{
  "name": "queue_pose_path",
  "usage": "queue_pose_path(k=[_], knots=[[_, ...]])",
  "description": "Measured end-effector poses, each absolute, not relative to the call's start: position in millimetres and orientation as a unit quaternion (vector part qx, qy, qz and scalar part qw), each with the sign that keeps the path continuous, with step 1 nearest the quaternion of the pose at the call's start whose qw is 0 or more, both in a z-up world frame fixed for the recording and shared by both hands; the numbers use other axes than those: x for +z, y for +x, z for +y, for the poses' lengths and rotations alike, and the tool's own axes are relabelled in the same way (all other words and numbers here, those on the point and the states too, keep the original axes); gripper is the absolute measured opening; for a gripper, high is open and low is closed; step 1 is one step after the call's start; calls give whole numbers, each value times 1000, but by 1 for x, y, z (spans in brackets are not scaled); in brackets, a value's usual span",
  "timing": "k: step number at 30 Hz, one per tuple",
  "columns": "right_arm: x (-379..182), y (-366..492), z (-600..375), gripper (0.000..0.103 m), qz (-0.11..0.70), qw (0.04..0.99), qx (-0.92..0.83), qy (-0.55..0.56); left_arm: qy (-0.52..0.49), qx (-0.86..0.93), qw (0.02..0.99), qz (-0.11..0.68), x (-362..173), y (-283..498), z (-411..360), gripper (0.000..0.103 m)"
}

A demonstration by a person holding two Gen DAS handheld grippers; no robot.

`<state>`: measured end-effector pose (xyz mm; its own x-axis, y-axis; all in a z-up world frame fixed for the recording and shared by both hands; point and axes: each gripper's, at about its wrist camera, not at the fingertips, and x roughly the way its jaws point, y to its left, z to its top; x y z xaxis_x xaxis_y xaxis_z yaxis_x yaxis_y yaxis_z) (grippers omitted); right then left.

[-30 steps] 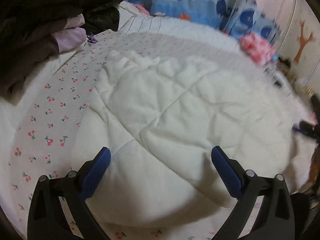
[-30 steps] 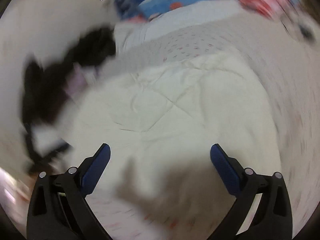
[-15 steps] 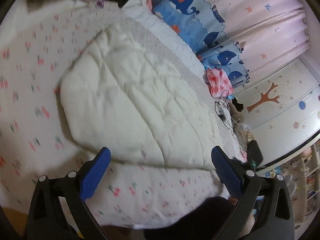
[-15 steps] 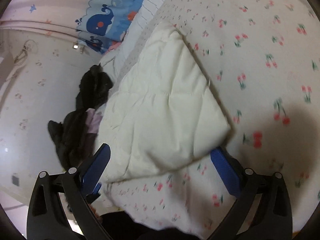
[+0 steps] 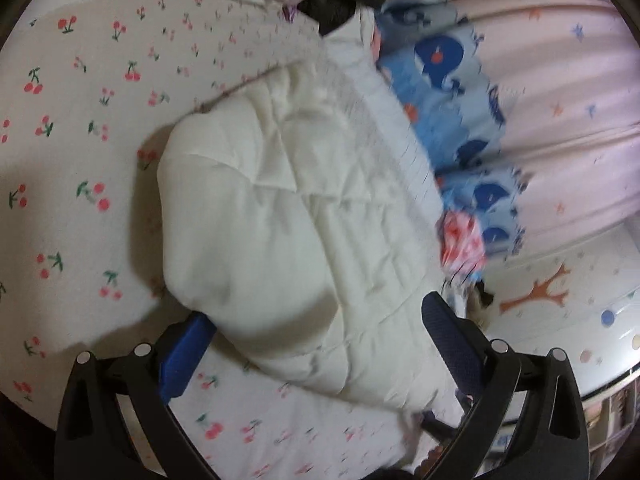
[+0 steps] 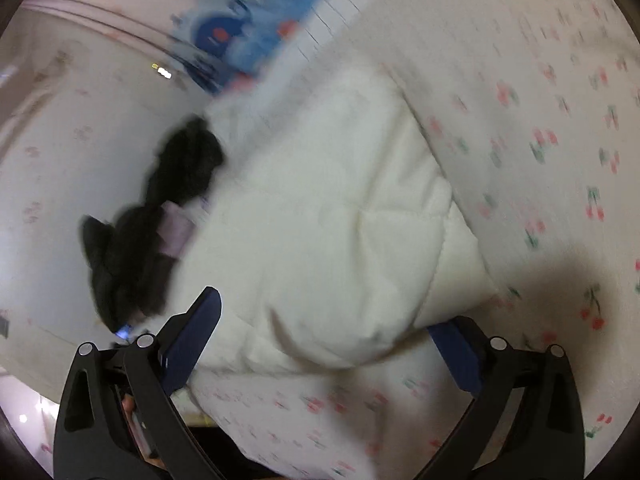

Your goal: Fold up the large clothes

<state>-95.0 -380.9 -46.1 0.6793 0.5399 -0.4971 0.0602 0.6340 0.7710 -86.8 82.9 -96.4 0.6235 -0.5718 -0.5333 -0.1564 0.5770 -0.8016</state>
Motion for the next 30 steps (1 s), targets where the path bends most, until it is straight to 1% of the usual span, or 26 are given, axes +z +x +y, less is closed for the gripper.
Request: queue_pose_path(k=[1,3,4,5,8,9,10,11,12,13,14,16,20,22,23,24,25,26,27,28,29,30], knots=[[-43,-94,-378,97,360,833,145,393,-423,-126,792,422,-99,-83,78,96],[-53,-81,-367,97,401,838,119,350,-393,-108,792,454,-113,-75,70,96],[-64,-72,-362,97,435,827,113,337,-388,-107,793,457,-115,-72,70,96],[-68,-68,-363,97,439,824,112,341,-385,-104,798,452,-113,-70,68,96],[-66,-66,-374,96,409,806,111,412,-400,-84,790,457,-114,-57,69,96],[-63,-65,-378,88,389,801,122,438,-406,-76,787,458,-113,-52,70,94],[-61,-65,-381,51,380,800,123,447,-402,-67,785,466,-109,-46,68,79],[-55,-64,-385,36,374,803,117,449,-390,-65,785,476,-105,-40,66,64],[-49,-63,-390,31,365,803,129,452,-380,-71,787,481,-99,-36,64,58],[-43,-62,-389,27,361,807,137,448,-359,-76,793,486,-89,-32,61,49],[-34,-61,-386,25,358,813,144,436,-350,-79,796,487,-82,-31,60,45],[-10,-65,-382,19,346,825,164,416,-341,-91,800,485,-63,-33,60,41],[31,-101,-381,16,317,837,208,396,-331,-112,814,464,-22,-61,60,40],[36,-127,-388,16,321,838,213,386,-327,-124,816,461,-16,-81,61,40],[30,-137,-392,18,336,837,207,379,-325,-126,812,468,-21,-94,63,40],[17,-145,-394,25,366,835,193,364,-314,-127,808,482,-31,-102,62,41],[3,-151,-397,31,395,830,178,352,-306,-128,803,496,-43,-107,61,45],[-19,-160,-405,33,427,817,155,357,-306,-128,794,509,-62,-114,65,51],[-31,-169,-413,34,434,807,147,372,-329,-134,786,507,-76,-119,73,54],[-35,-179,-421,38,427,807,136,384,-369,-151,771,497,-91,-124,84,58],[-27,-195,-429,46,408,828,94,373,-386,-157,766,489,-96,-126,90,60],[-14,-203,-431,49,388,846,70,359,-399,-165,768,474,-98,-128,95,60]])
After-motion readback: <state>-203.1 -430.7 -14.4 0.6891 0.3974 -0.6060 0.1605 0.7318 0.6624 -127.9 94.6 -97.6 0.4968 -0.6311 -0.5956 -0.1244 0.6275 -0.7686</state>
